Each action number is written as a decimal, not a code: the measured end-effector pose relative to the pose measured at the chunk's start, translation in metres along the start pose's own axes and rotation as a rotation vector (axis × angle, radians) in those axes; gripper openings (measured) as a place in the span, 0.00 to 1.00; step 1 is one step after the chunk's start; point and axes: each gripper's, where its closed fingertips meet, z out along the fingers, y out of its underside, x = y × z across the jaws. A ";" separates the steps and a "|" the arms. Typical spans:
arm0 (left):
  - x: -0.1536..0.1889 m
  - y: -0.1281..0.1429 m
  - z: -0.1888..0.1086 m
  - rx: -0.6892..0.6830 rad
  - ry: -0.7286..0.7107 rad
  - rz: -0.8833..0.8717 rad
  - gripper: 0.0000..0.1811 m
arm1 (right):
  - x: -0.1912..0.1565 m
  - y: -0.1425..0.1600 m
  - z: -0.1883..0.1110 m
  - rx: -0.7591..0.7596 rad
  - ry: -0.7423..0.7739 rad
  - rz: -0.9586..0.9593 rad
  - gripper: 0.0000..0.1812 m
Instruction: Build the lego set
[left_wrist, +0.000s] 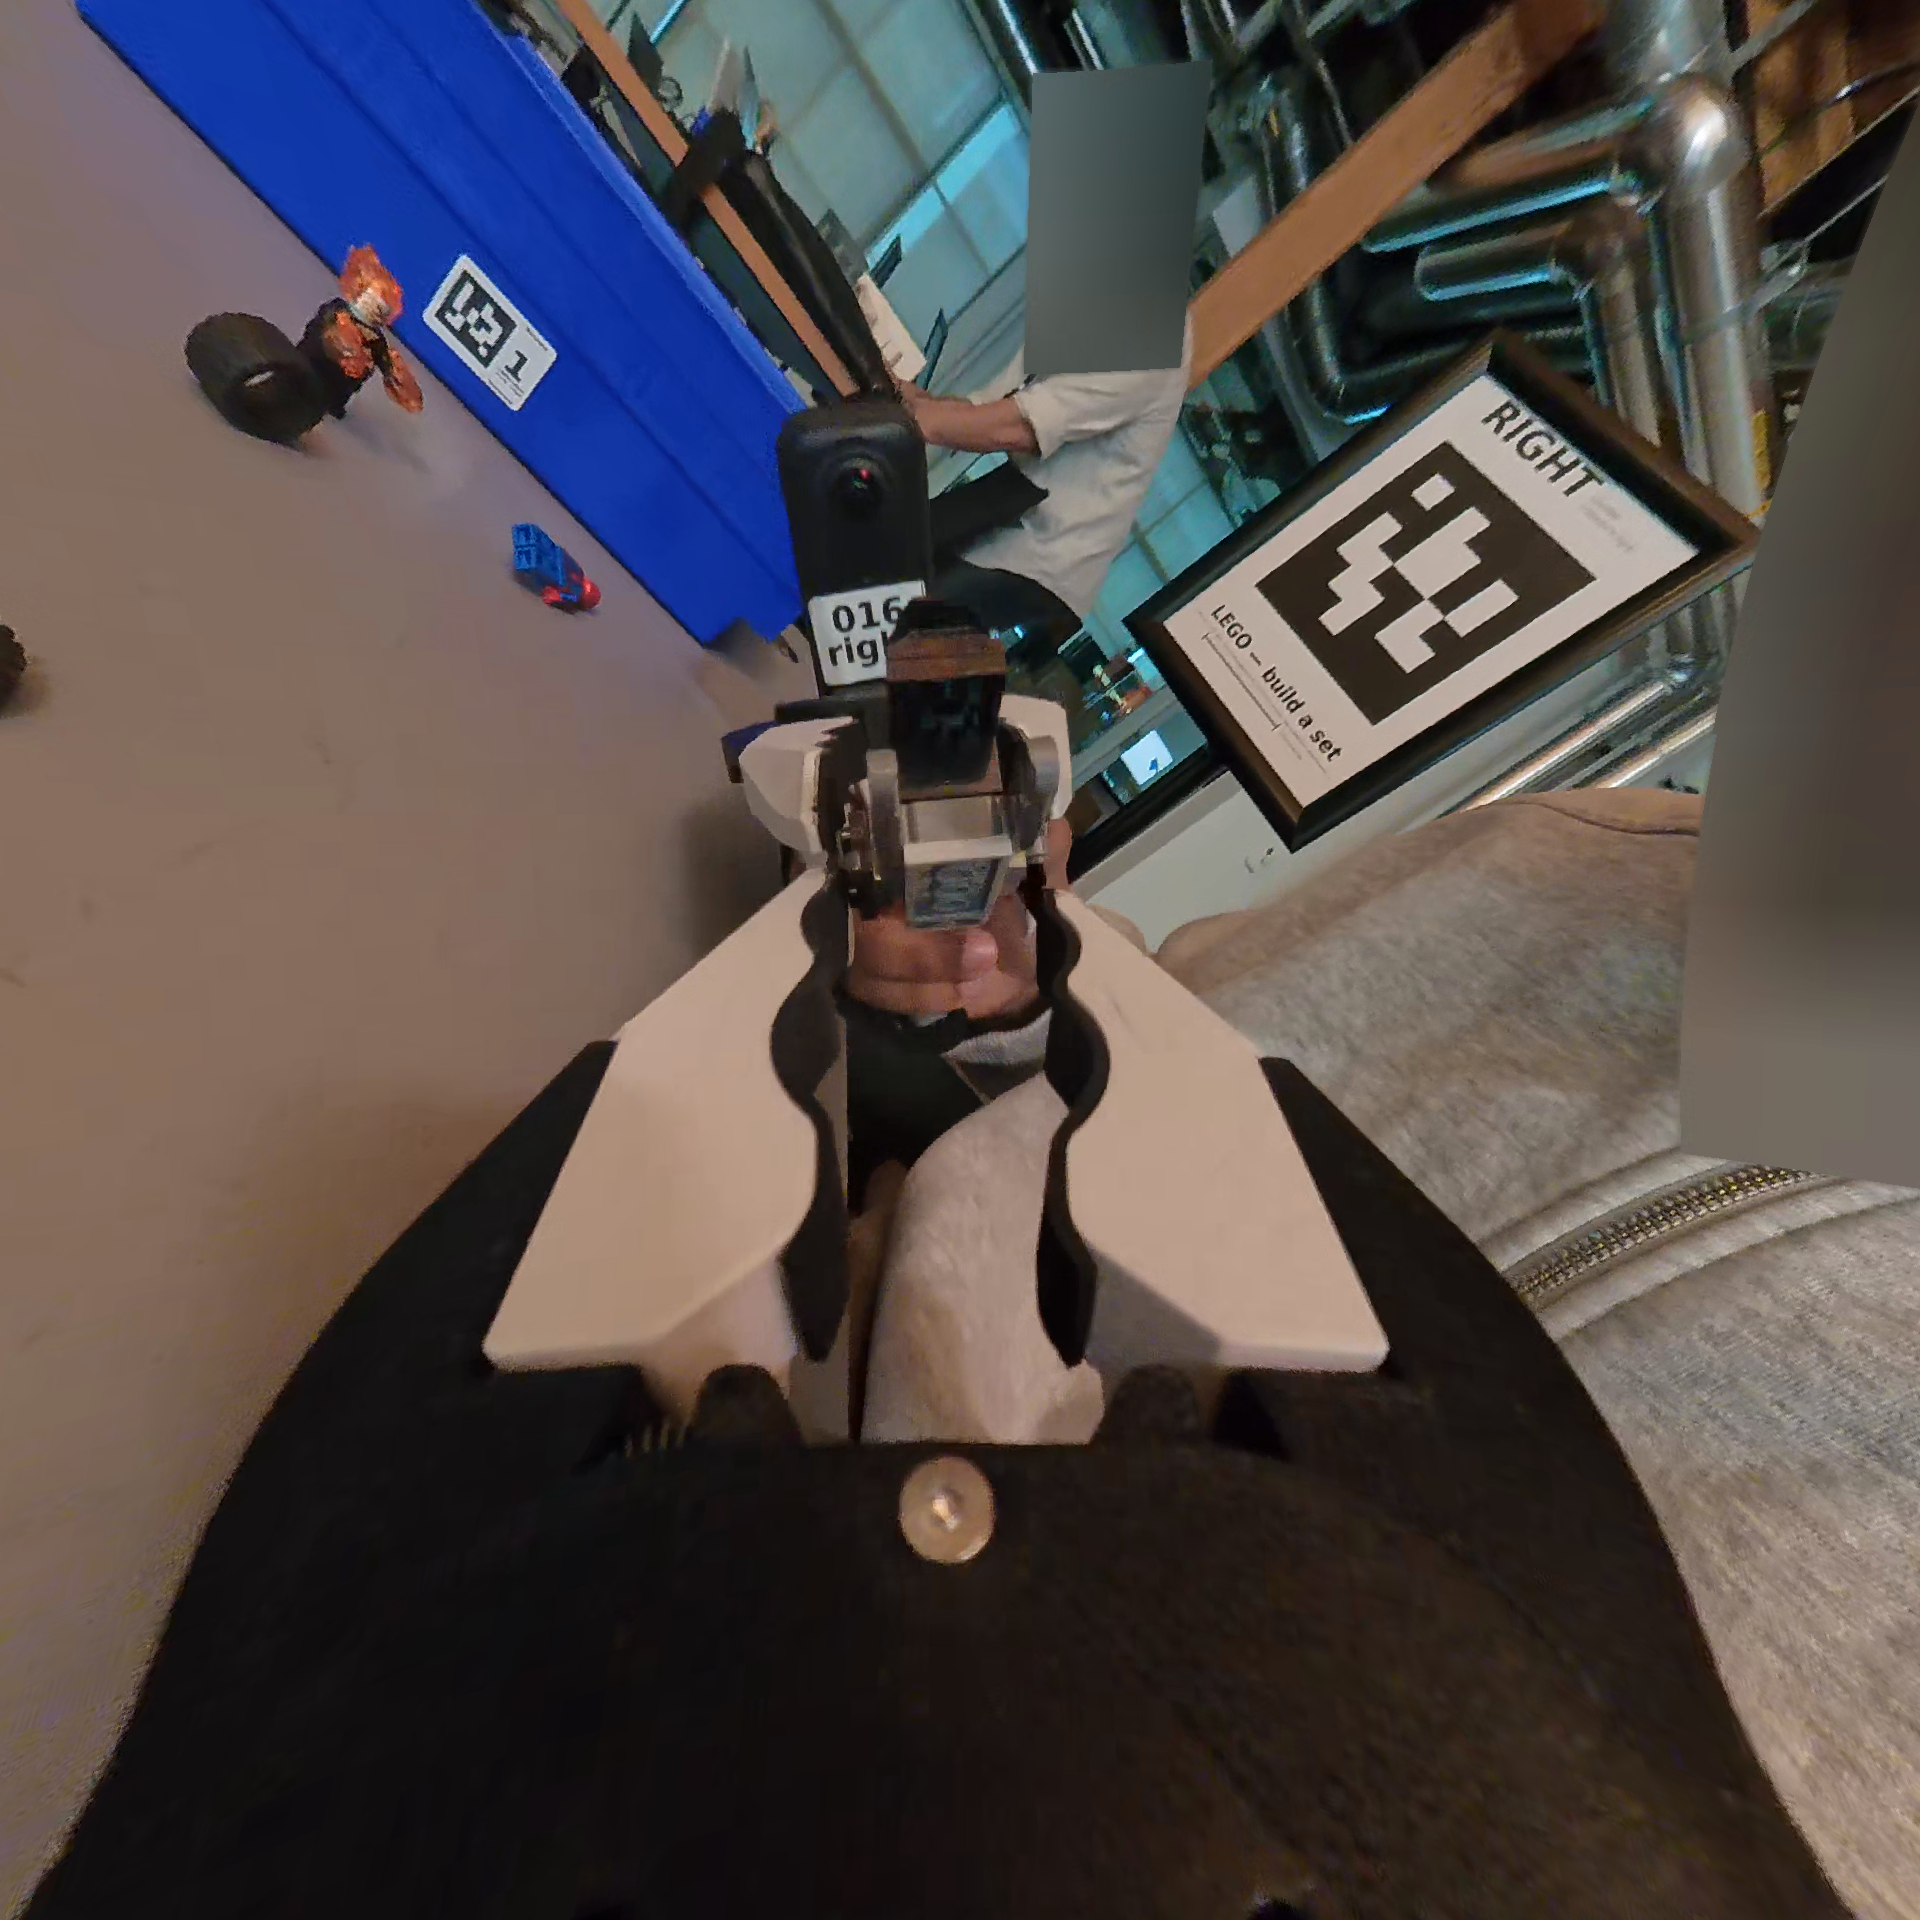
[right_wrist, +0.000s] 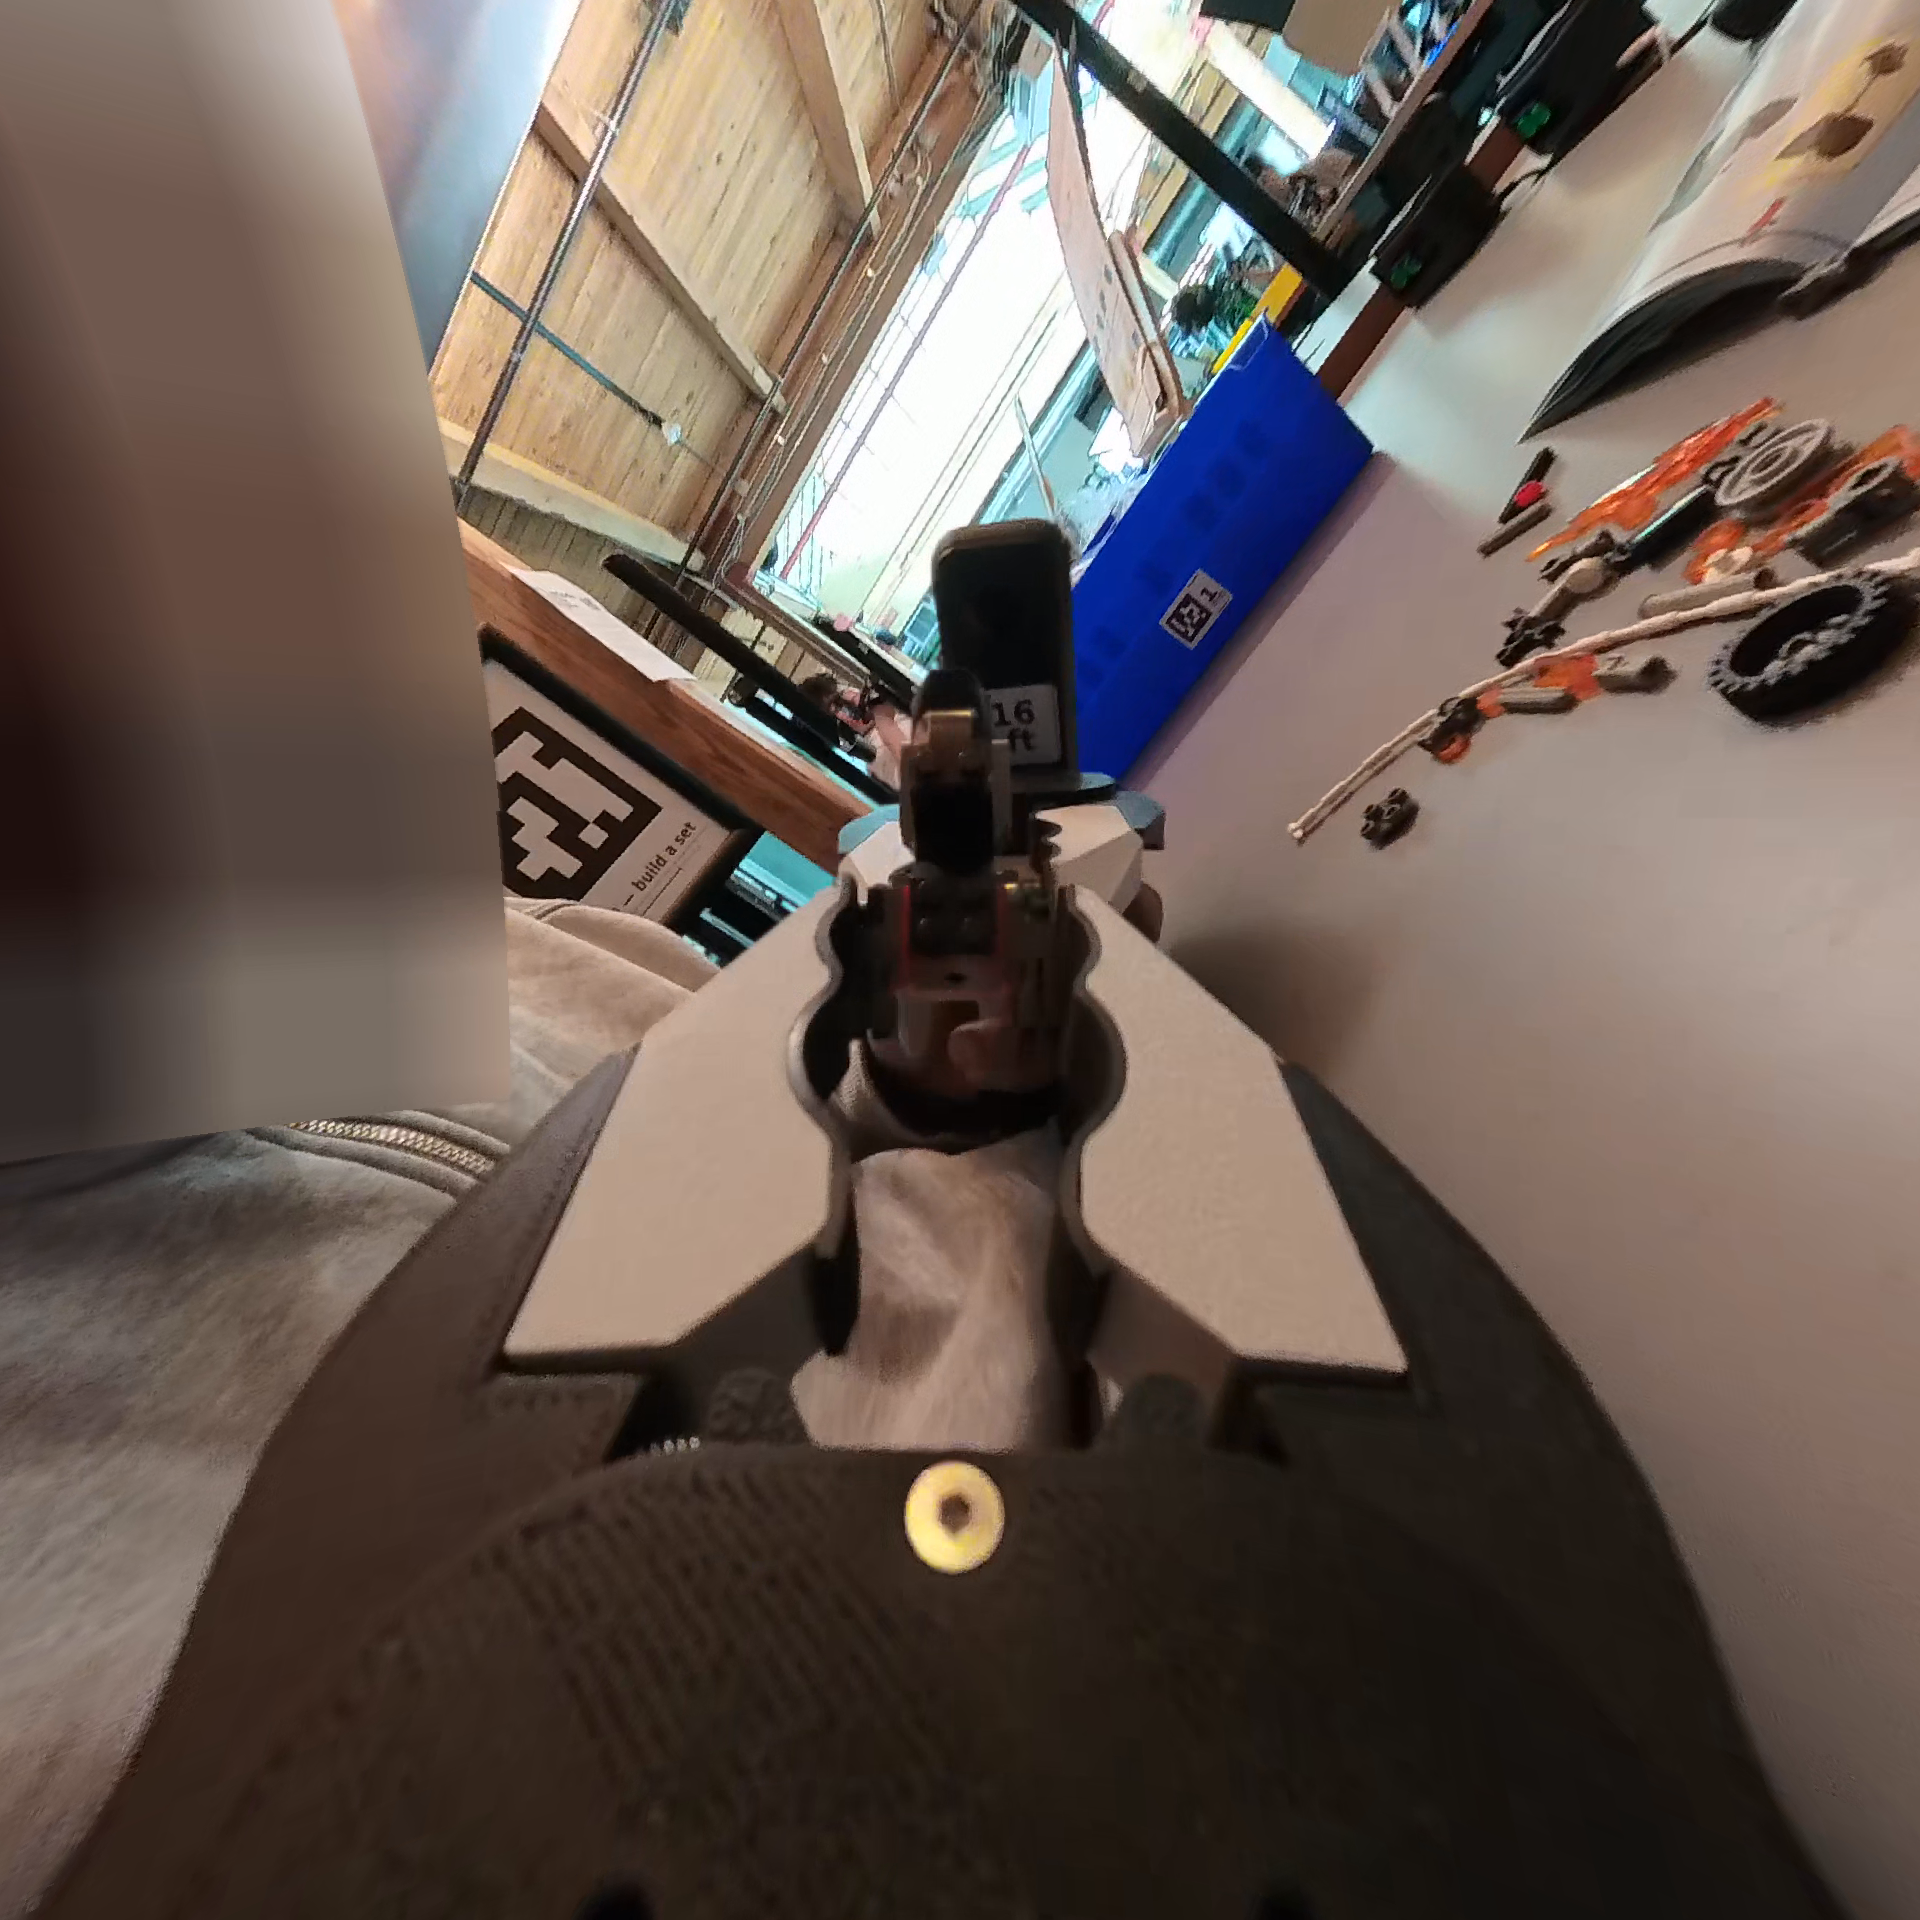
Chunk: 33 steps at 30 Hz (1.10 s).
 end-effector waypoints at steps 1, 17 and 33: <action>0.001 -0.001 0.000 0.009 0.008 -0.005 0.19 | 0.000 0.000 0.000 0.012 0.003 0.000 0.20; 0.000 -0.010 -0.006 0.105 0.009 -0.001 0.21 | 0.003 -0.007 0.007 0.118 0.111 -0.096 0.20; 0.001 -0.017 -0.008 0.144 -0.038 0.090 0.20 | 0.001 -0.014 0.006 0.218 0.131 -0.150 0.20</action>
